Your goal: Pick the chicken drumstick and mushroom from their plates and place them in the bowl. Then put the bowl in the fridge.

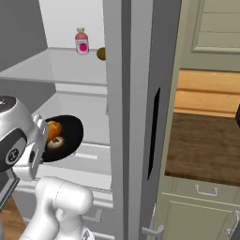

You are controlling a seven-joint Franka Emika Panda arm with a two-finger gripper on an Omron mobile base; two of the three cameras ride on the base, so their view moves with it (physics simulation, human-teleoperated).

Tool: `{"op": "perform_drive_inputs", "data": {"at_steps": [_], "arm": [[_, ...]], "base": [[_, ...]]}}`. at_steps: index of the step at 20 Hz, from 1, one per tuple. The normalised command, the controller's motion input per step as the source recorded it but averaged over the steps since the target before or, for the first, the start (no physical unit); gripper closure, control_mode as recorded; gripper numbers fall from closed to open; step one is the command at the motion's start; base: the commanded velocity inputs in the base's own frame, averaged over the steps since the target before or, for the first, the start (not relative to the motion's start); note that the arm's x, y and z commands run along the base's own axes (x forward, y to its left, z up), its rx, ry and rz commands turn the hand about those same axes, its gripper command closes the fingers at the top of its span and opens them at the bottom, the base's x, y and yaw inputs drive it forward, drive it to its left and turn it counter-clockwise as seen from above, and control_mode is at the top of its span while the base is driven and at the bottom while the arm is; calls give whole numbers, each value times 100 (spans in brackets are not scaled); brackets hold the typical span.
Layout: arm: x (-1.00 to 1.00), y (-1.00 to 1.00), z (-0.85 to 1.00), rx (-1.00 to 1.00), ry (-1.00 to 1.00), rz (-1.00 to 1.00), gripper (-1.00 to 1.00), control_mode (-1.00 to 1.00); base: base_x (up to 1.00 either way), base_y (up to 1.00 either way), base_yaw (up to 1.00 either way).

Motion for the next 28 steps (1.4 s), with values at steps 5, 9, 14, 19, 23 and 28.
{"op": "perform_drive_inputs", "data": {"at_steps": [5,9,14,19,23,28], "arm": [[75,0,-22,-5,-2,21,100,-100],[80,6,-25,-1,-8,12,100,-100],[50,18,-37,-9,-14,7,100,-100],[70,4,-5,-13,-10,7,100,-100],[51,0,1,-9,-10,7,100,-100],[29,0,-9,-6,-3,5,100,-100]], "base": [[0,0,0],[0,0,0],[0,0,0],[0,0,0],[0,0,0],[0,0,0]]}}
